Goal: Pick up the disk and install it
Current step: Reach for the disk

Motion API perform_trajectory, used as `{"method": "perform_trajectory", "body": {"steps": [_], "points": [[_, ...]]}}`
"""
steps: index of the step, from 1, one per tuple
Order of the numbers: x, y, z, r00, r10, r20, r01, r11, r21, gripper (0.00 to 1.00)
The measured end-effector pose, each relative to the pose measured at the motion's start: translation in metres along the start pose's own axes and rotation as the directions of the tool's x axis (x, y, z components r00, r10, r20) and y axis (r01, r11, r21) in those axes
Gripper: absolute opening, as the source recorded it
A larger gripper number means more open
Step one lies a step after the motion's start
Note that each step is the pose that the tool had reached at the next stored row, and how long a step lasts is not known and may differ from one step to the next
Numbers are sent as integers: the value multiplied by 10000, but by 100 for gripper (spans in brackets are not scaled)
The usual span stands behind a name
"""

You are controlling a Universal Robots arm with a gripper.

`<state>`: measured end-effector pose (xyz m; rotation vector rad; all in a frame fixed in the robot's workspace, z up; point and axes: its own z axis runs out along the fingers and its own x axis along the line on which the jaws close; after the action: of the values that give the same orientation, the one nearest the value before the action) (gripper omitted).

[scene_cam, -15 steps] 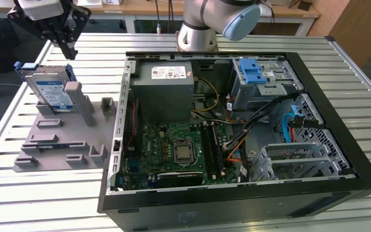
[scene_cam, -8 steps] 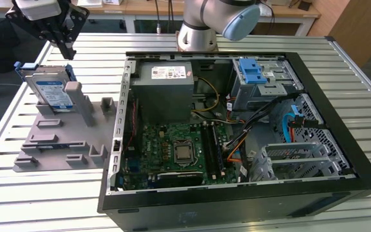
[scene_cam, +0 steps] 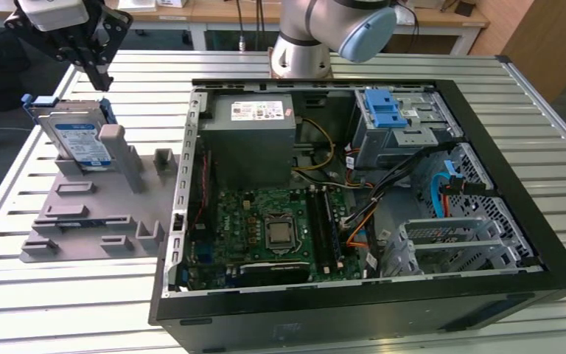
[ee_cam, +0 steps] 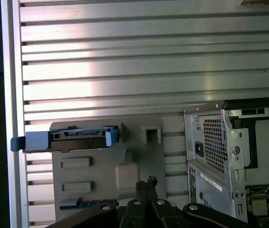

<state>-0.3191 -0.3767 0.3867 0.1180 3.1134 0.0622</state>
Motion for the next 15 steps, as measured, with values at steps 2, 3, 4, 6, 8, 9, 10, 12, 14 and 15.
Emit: {"method": "perform_trajectory", "body": {"steps": [2, 3, 4, 6, 8, 9, 10, 12, 14, 15], "points": [[13, 0, 0, 10000, -1, 0, 1, 10000, 1, 11], [22, 1, 1, 10000, -1, 0, 1, 10000, 0, 11], [34, 1, 1, 10000, -1, 0, 1, 10000, 0, 11], [61, 5, 1, 10000, -1, 0, 1, 10000, 0, 11], [91, 10, 1, 10000, 0, -1, 0, 10000, 1, 11], [110, 14, 2, 10000, 0, -1, 0, 10000, 0, 11], [132, 18, 2, 10000, 0, -1, 0, 10000, 1, 11], [177, 29, 5, 10000, 0, -1, 0, 10000, 1, 11], [220, 42, 9, 10000, 0, -1, 0, 10000, 0, 11], [242, 47, 11, 10000, -1, -2, 1, 10000, 1, 11]]}}
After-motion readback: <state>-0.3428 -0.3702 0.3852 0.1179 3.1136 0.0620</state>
